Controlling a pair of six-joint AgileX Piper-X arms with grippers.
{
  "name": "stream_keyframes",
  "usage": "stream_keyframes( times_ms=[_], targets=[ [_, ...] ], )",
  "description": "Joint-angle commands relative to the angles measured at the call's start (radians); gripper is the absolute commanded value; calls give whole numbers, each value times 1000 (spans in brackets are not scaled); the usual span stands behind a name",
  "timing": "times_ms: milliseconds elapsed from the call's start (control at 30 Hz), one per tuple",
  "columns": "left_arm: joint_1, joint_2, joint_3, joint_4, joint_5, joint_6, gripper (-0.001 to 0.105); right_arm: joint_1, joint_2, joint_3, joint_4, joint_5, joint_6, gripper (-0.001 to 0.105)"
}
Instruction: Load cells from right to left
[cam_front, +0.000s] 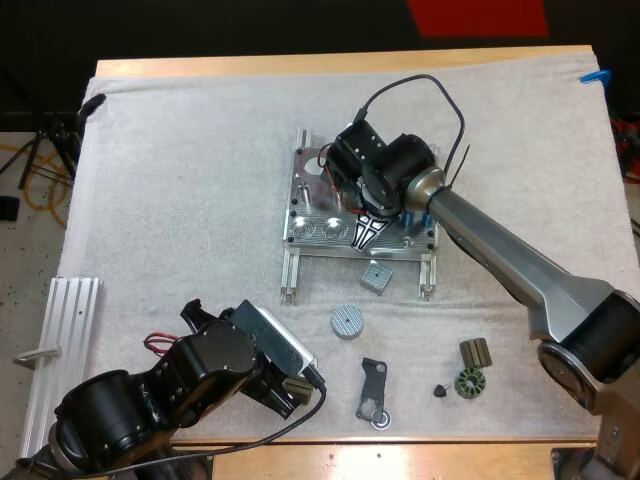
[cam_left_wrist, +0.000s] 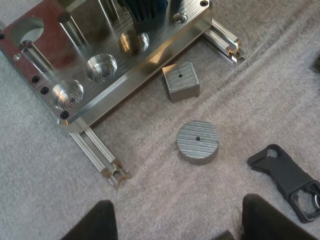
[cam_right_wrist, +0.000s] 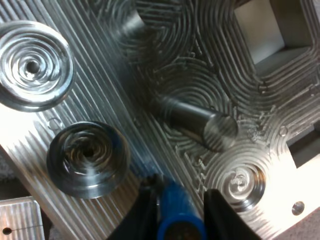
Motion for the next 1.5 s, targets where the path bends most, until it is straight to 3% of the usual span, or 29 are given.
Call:
stream_keyframes(
  times_ms=[0,267,667,900,1467],
  targets=[
    [-2,-7,-5,-7,-18,1,54,-8,-28,1,3,-6,5,0],
    [-2,-7,-5,-7,-18,1,54,-8,-69,1,-19,-127,115,0],
    [-2,-7,-5,-7,-18,1,54,-50,-67,1,4,-160,202,0],
    [-2,-7,-5,-7,-18,1,54,-66,-67,1,-3,-229,230,0],
    [-2,-7,-5,-7,-18,1,54,-66,-67,63,-59,-222,228,0]
  ],
)
